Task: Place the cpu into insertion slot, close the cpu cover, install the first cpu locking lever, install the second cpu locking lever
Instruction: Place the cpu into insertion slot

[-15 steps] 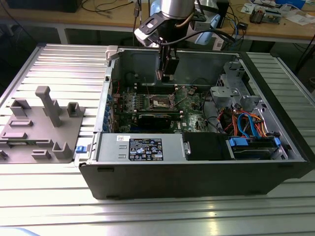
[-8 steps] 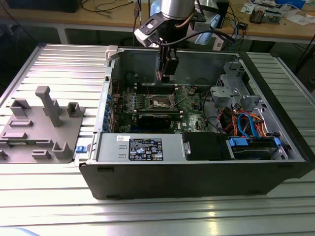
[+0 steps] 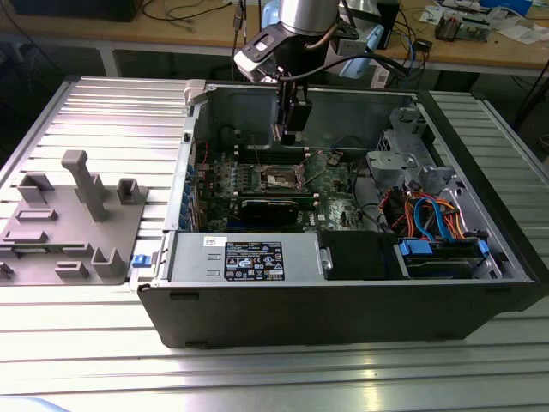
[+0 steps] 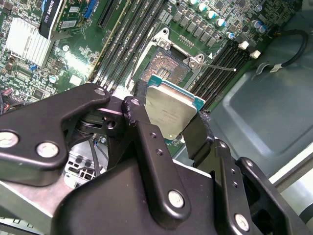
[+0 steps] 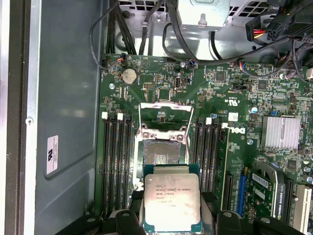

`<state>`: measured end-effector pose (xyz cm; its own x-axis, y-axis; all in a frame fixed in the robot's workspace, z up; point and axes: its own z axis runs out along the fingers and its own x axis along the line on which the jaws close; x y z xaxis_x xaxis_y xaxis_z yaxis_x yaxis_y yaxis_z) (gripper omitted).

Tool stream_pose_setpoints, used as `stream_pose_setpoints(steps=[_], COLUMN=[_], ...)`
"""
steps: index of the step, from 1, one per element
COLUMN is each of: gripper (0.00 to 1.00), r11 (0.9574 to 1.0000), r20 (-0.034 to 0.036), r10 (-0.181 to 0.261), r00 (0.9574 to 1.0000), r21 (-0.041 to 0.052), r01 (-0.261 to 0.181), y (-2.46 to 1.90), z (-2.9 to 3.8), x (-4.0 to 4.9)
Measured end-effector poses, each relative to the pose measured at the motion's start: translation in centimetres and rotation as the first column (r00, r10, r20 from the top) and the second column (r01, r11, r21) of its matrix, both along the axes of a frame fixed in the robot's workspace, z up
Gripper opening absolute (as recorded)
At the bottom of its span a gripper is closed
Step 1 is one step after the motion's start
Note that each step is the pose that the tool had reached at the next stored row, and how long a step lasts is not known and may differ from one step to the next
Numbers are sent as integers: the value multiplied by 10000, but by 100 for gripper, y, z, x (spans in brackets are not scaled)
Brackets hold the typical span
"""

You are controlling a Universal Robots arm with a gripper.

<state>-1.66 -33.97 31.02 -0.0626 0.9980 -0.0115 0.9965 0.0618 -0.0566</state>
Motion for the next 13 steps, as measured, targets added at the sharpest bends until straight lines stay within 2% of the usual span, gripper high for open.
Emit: stream_pose_setpoints(steps=[13], gripper=[54], r11=[9999], r20=[0], r10=[-101], r00=[9999], r21=[0], r01=[101], y=[0], z=[-11], x=[0])
